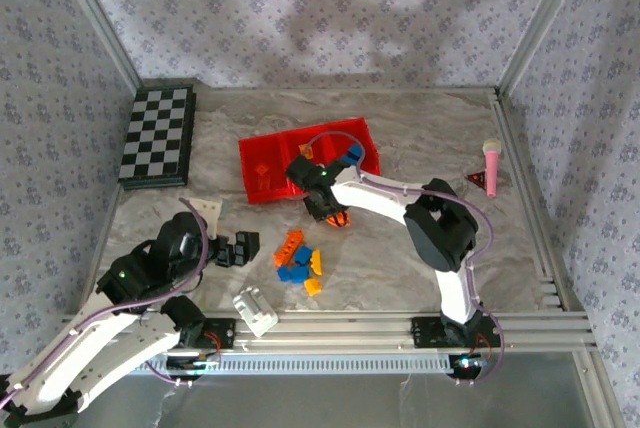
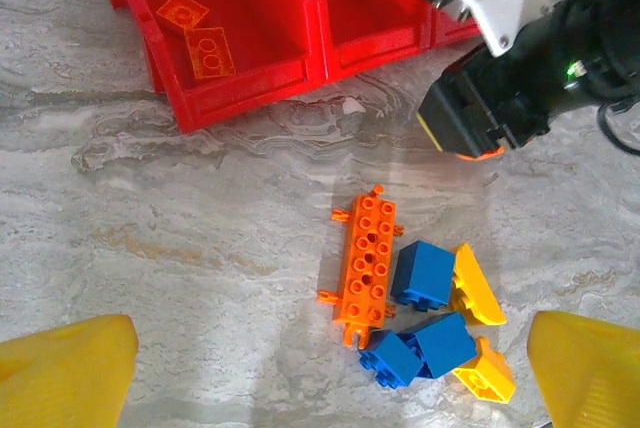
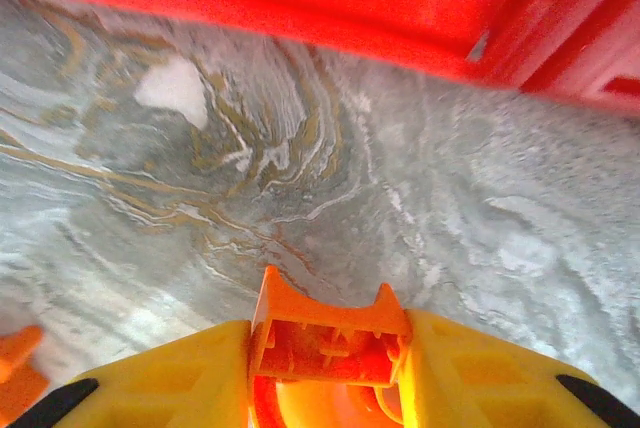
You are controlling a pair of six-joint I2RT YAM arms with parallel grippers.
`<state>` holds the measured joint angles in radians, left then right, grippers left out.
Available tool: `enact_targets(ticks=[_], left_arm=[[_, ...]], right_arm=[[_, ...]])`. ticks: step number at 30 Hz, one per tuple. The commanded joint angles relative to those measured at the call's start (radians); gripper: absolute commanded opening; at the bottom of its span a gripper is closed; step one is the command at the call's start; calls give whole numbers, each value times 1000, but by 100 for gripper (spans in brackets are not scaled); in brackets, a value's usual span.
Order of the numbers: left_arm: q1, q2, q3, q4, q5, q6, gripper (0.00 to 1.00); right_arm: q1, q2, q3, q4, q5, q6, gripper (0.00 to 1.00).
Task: Sort the legos into containers by color
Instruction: Place the lego in the container.
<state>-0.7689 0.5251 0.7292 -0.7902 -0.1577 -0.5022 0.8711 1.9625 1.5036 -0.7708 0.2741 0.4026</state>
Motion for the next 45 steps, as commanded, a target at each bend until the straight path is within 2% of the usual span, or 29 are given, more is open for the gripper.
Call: enact_targets(ticks=[1,7,14,19,29,34,38,45], left_arm=[[-8,-8,10,-17,-17,-10,100],[-8,-13,10,-17,-18,-11,100],[-9,-25,10,-18,-21,-12,100],[-10,-33,9,-15,-24,-12,100],[-10,-64,7,-18,-37,-12,100],[-12,-74,6,-18,-39,-15,100],[-12,-73,6,-17,-41,-15,100],[-13,-73,5,-17,-43,-15,100]], right_arm=[[5,-65,67,29,26,6,39],[-6,-38,211,123,-55,-4,40],[-14,108,425,222,-174,-42,41],[-18,198,505,319,-260,-44,41],[-30,366,632,355,-343,9,42],[-27,384,635,350,-343,3,48],[-25,381,640,327,-340,0,64],[-14,331,646,276,-311,2,68]])
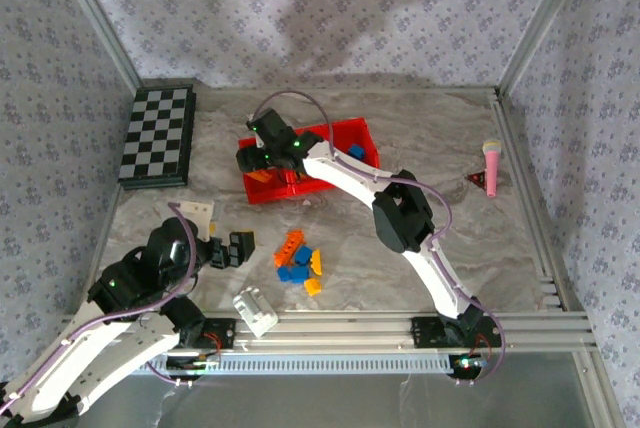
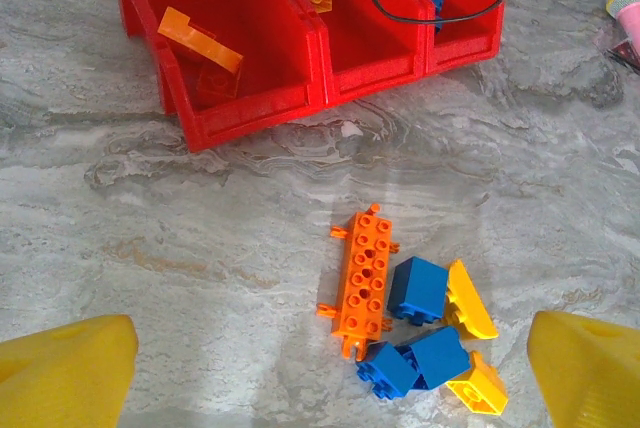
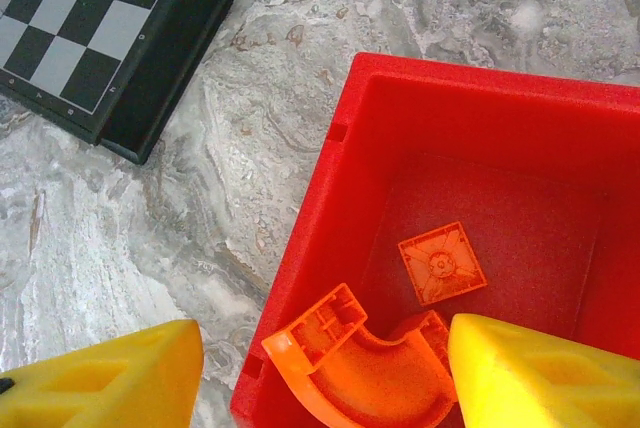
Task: Sort the legos into containers by color
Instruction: Place the lego in the container, then pick up the lego from the bottom-center of the table.
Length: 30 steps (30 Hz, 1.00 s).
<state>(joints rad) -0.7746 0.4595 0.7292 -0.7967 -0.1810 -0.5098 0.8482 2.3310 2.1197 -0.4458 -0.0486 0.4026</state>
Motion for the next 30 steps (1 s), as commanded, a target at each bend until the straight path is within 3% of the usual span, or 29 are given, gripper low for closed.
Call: enact_targets(ticks=[1,10,23,30], left_arm=[[-7,-7,6,-10,-20,-7,100],[-7,-7,6,-12,-22,-9,100],[-8,-2,4,-10,-25,-7,100],[-7,-4,6,-15,-30,-8,100]], right_arm=[[9,-47,28,-53,17,5,68],[25,-181,-74,-93,43,40,65],[93,-589,-619,-27,117,122,64],[109,-580,-663,23,65,136,62]])
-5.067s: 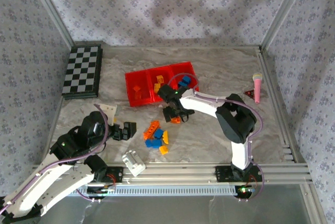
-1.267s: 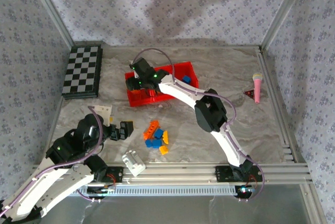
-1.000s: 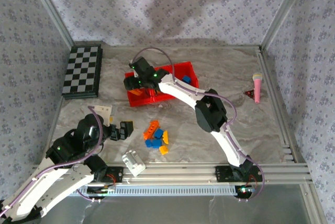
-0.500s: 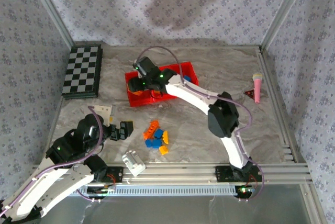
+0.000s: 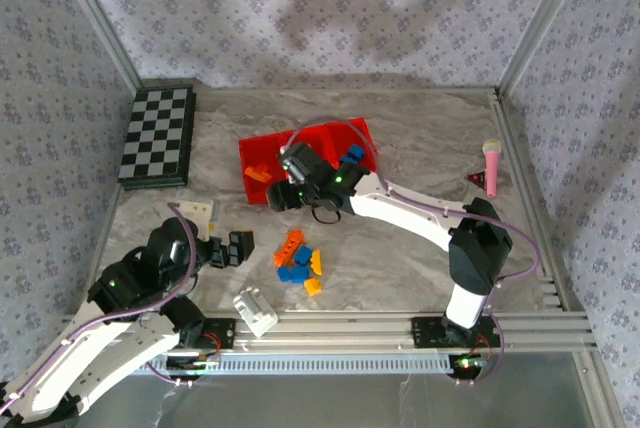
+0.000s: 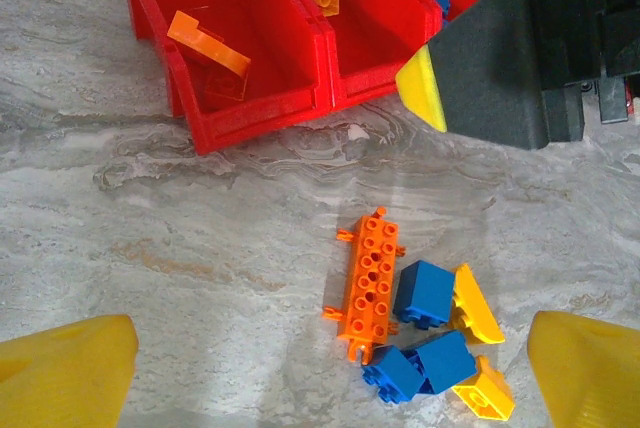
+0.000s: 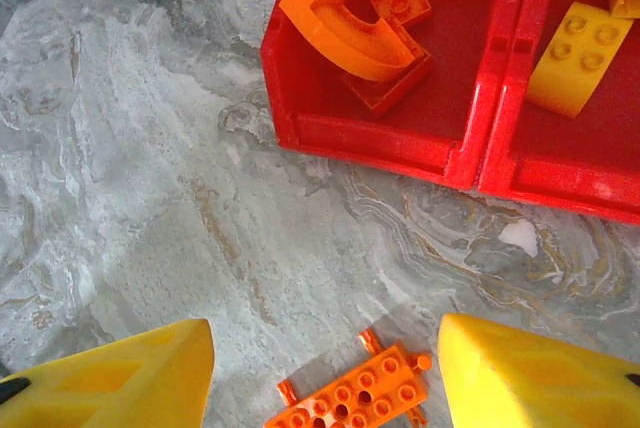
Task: Sort the legos into containers by color
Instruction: Pick up the lego from the bottom-center of the table.
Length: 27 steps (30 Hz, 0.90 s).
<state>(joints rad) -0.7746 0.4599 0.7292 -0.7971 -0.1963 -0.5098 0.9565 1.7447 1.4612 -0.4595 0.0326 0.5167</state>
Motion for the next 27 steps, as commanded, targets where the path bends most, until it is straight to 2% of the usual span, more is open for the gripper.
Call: enact_targets(ticks=[1,6,15,21,27], left_arm=[[-7,-7,6,-14,-16,-10,100],[-8,-30,5,-18,-22,-18,100],[-9,-35,2,-15,-21,-19,100],[-9,-34,1,-13,-13,-18,100],[-11,-30,1,-10,-9,-16,100]], right_arm=[[1,13,-4,40,-19,23,62],[22,-14,-49,21,2,50,61],[146,-125,-177,-174,186,225,62],[243,-109,-172,-331,279,314,61],[304,-55,-145,-426,306,372,61]])
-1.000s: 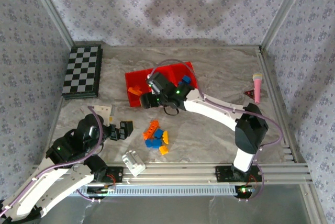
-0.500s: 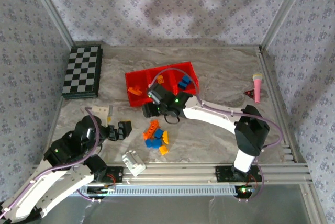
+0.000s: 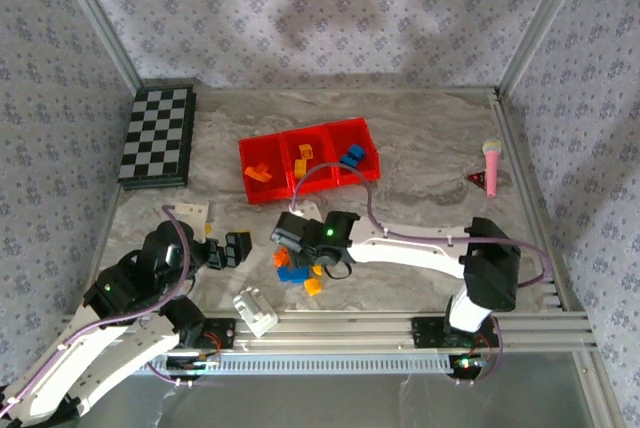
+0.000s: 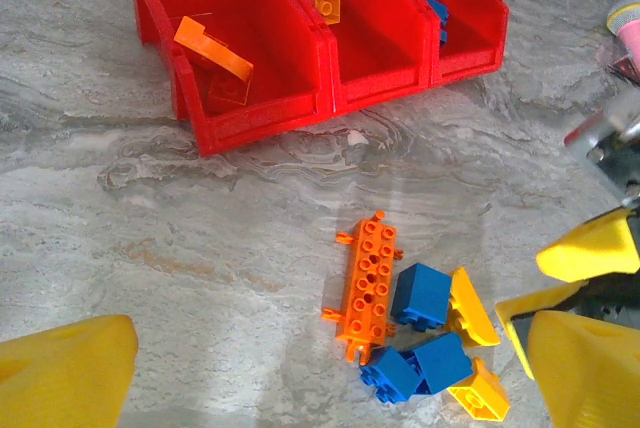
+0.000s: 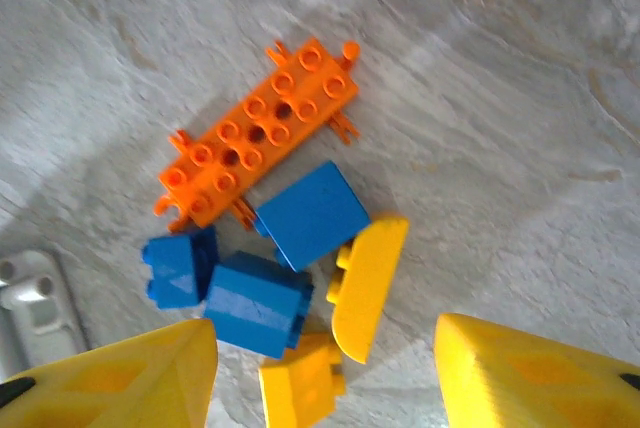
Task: Sort the legos into containers by color
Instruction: Pick up the lego from the bottom-center of the table.
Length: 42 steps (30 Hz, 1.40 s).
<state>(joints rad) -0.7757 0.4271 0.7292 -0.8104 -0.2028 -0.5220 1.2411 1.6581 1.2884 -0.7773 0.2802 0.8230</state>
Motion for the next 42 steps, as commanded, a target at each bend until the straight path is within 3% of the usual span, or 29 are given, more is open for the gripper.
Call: enact_targets(ticks=[1,8,19,35,42], left_arm=[[-8,3,1,3,-1,-6,100],[-9,4,-1,4,1,-6,100],[-12,4,0,4,-1,-7,100],[-14,7,-2,4,-4,-10,100],[-16,10,-3,4,-4,-10,100]], right_arm=[[25,38,29,-119,62,76,61],[34,46,-15,-132,65,109,61],[-11,54,-124,22,-17,98,58],[-32,145,-138,70,-76,96,58],[-60,141,-188,86,-76,109,52]])
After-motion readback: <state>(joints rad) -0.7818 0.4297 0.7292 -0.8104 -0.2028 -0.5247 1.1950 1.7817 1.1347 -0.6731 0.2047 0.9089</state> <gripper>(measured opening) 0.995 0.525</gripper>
